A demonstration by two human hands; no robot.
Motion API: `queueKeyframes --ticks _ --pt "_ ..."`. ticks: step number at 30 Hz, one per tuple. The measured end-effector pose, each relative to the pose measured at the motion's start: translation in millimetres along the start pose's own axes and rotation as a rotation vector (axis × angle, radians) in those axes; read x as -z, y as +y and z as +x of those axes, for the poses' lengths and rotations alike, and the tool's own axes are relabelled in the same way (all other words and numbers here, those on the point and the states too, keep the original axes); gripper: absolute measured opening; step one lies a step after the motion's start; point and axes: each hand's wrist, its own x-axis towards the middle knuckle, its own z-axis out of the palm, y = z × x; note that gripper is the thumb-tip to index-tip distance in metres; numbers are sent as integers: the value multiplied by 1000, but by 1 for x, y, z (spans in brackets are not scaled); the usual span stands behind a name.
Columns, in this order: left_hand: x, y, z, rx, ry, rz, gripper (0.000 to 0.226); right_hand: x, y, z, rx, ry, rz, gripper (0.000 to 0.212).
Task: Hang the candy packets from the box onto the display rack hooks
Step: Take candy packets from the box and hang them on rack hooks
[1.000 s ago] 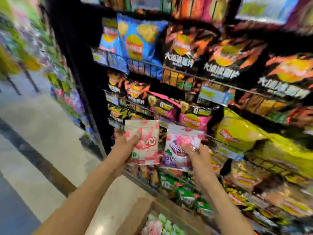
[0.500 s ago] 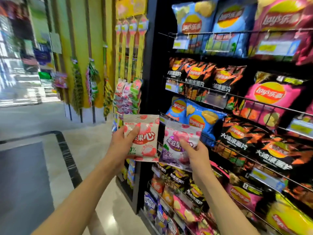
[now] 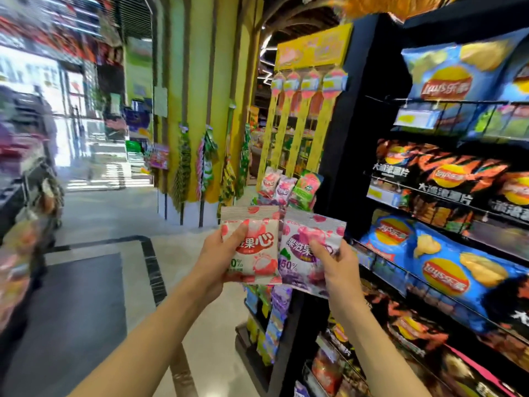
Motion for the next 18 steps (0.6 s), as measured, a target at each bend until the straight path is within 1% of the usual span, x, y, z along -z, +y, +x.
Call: queueKeyframes --ticks 5,9,11,13,15,18 --pt "33 -5 43 5 -10 94 37 -47 15 41 -34 -40 19 23" --pt "56 -13 98 0 31 116 37 -76 34 83 -50 -52 63 29" --pt "66 -15 131 -9 32 131 36 -90 44 110 -50 -50 71 27" --pt "74 -16 167 -23 29 138 39 -102 55 139 -62 -32 77 24" --pt "79 -16 205 -43 32 151 38 -110 67 171 -75 -10 91 17" --pt "80 -11 263 -64 11 183 34 -122 81 218 -40 41 75 19"
